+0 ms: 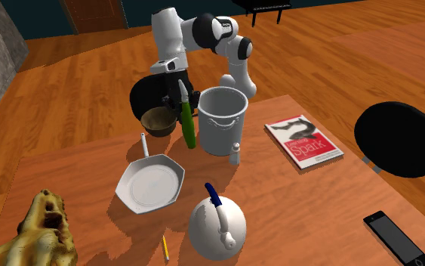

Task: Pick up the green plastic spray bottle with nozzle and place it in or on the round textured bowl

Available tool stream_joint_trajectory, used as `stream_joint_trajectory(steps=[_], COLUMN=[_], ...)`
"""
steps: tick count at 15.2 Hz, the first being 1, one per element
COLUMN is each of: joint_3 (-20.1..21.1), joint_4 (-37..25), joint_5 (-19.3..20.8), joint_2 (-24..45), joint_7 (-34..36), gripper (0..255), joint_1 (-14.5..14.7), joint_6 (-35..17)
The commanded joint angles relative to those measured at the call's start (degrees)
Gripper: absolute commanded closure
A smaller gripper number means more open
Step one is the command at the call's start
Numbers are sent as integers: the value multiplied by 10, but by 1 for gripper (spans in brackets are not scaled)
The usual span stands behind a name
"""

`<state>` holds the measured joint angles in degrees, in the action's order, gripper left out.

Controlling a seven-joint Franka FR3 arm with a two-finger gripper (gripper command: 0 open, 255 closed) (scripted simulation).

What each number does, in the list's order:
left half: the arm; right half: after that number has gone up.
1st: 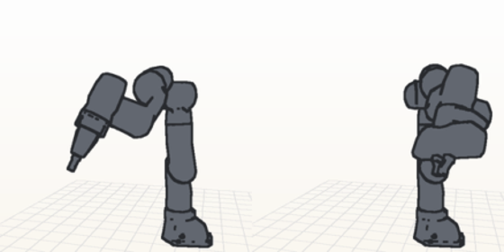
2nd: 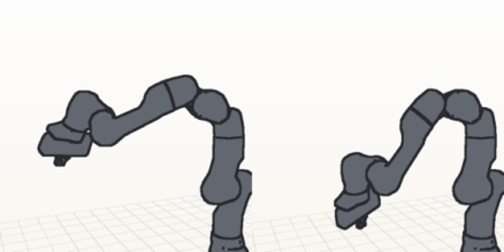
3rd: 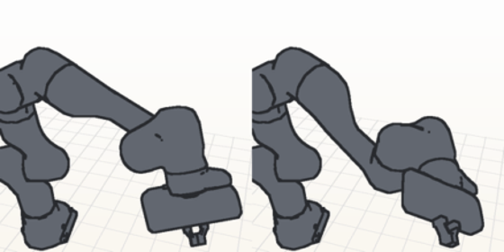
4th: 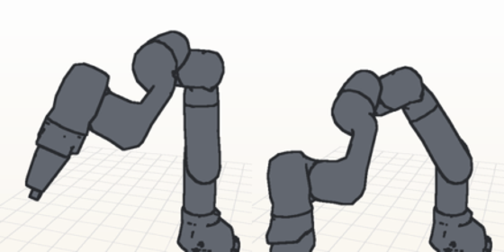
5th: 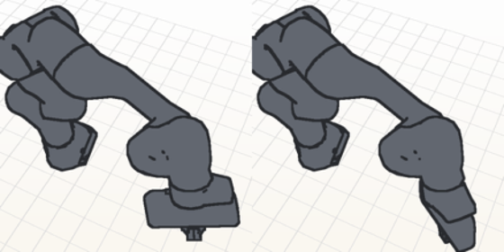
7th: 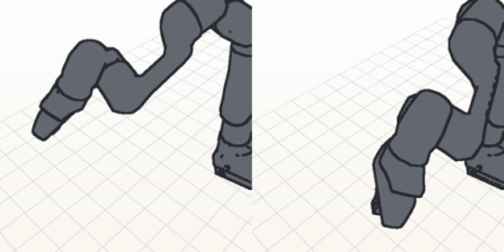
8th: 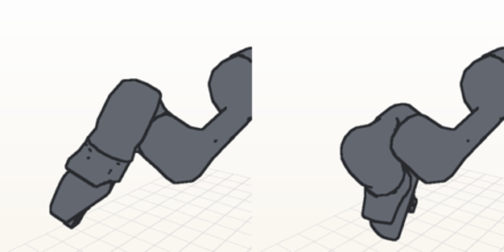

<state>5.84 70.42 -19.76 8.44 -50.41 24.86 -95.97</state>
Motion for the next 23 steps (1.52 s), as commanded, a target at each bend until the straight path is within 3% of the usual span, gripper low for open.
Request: stream_joint_trajectory(steps=[1,10,21,23], joint_3=[-10,-68,-147,-146], joint_4=[32,114,118,143], joint_5=[-11,-46,-67,-66], joint_2=[-22,-85,-86,-94], joint_7=[-29,-150,-291,-296], gripper=[255,255,255,255], joint_1=[-17,-85,-163,-161], joint_6=[0,30,94,78])
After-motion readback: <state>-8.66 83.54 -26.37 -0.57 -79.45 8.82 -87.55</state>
